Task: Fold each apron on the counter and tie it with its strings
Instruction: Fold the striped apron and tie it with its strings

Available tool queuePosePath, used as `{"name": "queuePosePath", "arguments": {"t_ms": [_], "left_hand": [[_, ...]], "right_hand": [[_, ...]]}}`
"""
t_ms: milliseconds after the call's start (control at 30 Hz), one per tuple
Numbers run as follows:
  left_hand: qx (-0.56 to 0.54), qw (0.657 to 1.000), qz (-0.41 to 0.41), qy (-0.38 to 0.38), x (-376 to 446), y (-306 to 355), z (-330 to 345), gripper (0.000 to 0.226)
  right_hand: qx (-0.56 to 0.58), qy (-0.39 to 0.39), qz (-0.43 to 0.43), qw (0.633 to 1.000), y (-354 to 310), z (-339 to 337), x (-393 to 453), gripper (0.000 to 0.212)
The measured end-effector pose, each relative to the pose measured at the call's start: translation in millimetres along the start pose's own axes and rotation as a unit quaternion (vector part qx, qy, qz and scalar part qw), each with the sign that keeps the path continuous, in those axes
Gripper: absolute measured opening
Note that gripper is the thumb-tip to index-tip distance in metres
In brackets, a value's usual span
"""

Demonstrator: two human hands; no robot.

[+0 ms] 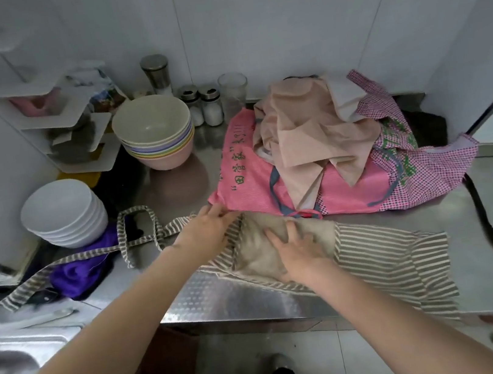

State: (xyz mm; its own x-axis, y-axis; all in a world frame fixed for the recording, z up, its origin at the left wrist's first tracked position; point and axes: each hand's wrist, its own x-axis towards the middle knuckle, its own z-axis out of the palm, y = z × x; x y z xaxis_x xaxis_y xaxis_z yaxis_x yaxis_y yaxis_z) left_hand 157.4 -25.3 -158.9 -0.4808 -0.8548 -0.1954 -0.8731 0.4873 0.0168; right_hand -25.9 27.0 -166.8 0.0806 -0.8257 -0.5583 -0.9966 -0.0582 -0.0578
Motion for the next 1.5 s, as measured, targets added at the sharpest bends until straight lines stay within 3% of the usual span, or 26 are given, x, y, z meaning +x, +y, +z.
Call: {"name": "queuePosePath", "arguments": {"t_ms": [100, 200, 333, 400, 467, 500, 533, 600, 700, 867, 1033, 1133, 1233, 1300, 1400, 1500], "left_hand": [[0.071, 0.992, -0.020, -0.102, -1.2, 10.8, 24.4, 0.066], [-0.004, 0.987, -0.059, -0.147, -2.9, 13.5, 39.1, 0.073], [-0.070, 0.981, -0.027, -0.179, 5.9, -2.5, 26.5, 0.079], [-0.194, 0.974, -0.046, -0.110, 6.1, -10.0, 11.5, 0.064], [-0.268, 0.950, -0.152, 0.044, 2.3, -22.2, 1.1, 0.037], [-0.278, 0.929, -0.226, 0.086, -0.2, -29.0, 0.3, 0.026], [-0.276, 0.914, -0.284, 0.085, -3.0, -34.6, 0.5, 0.023], [-0.252, 0.908, -0.335, -0.017, -8.6, -44.0, 6.1, 0.036], [-0.258, 0.902, -0.329, -0.105, -9.4, -43.7, 19.7, 0.049], [-0.409, 0.856, -0.308, -0.075, -1.7, -36.6, 24.5, 0.043], [-0.445, 0.855, -0.256, -0.079, 3.1, -31.2, 22.0, 0.043], [-0.436, 0.862, -0.226, -0.122, 8.3, -25.4, 21.5, 0.038], [-0.438, 0.865, -0.187, -0.160, 8.5, -19.7, 13.0, 0.032], [-0.440, 0.863, -0.177, -0.175, 4.9, -18.5, 11.7, 0.013], [-0.400, 0.878, -0.152, -0.213, -5.9, -26.1, 15.2, 0.007], [-0.389, 0.884, -0.110, -0.235, -14.2, -37.6, 18.1, 0.035]], "right_hand": [[0.003, -0.013, 0.000, 1.000, 0.2, -1.3, 1.4, 0.095], [0.003, -0.024, 0.006, 1.000, 2.0, 0.4, 2.8, 0.099], [0.007, -0.035, 0.014, 0.999, 2.4, 3.0, 7.1, 0.103], [0.004, -0.037, 0.016, 0.999, 2.3, 2.4, 8.5, 0.104], [0.001, -0.043, 0.018, 0.999, 0.4, 0.9, 9.8, 0.105], [-0.003, -0.045, 0.021, 0.999, -0.6, 0.7, 10.6, 0.107], [-0.013, -0.048, 0.022, 0.999, -1.9, 0.1, 10.7, 0.107], [-0.035, -0.052, 0.026, 0.998, -6.3, -0.6, 12.3, 0.108], [-0.050, -0.056, 0.036, 0.997, -10.7, -1.0, 16.0, 0.109], [-0.051, -0.051, 0.036, 0.997, -7.7, 2.5, 14.2, 0.103], [-0.085, -0.059, 0.041, 0.994, 1.3, -0.5, 9.6, 0.088], [-0.120, -0.069, 0.056, 0.989, 1.0, -21.0, 8.6, 0.075], [-0.020, 0.024, -0.003, 1.000, -22.8, -44.3, 16.4, 0.046], [0.101, 0.078, -0.081, 0.988, -50.7, -49.6, 21.5, 0.045], [0.167, 0.033, -0.133, 0.976, -82.7, -40.6, 30.2, 0.056], [0.196, -0.019, -0.114, 0.974, -79.2, -29.3, 38.7, 0.074]]}}
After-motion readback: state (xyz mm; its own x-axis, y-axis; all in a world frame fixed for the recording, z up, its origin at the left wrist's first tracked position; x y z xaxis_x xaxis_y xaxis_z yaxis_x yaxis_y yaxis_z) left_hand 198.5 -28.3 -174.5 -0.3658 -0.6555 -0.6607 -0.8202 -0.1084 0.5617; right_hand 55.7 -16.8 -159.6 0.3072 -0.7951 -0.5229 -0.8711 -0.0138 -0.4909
